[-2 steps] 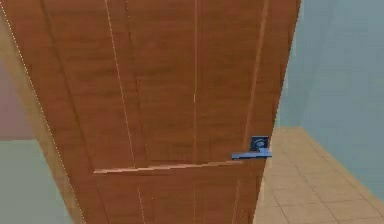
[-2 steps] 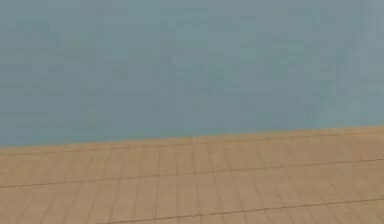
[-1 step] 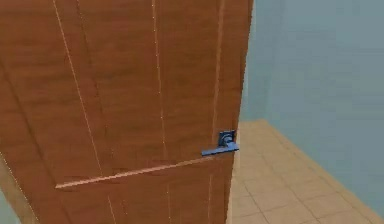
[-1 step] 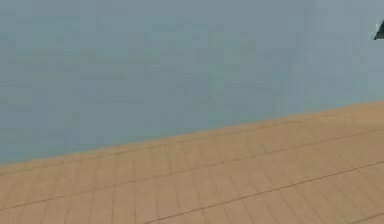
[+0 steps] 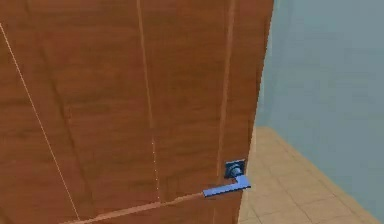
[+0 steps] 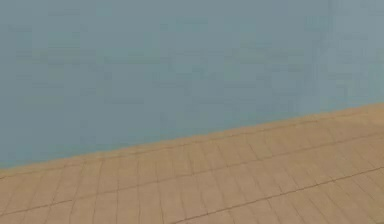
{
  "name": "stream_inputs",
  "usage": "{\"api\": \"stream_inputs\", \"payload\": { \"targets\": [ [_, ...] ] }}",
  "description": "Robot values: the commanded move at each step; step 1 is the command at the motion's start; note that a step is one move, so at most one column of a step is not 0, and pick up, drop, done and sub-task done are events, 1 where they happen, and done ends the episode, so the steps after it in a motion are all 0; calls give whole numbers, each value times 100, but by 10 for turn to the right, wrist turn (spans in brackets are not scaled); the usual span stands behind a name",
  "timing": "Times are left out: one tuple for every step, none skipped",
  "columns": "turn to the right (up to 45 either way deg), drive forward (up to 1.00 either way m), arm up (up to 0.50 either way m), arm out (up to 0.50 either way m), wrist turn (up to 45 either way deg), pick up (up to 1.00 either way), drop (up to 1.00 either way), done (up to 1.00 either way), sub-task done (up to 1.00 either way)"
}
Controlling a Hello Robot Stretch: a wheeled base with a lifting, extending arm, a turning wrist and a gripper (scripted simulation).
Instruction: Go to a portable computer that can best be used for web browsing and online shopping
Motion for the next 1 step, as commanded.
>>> {"api": "stream_inputs", "payload": {
  "targets": [
    [-450,0,0,0,0,0,0,0,0]
  ]
}}
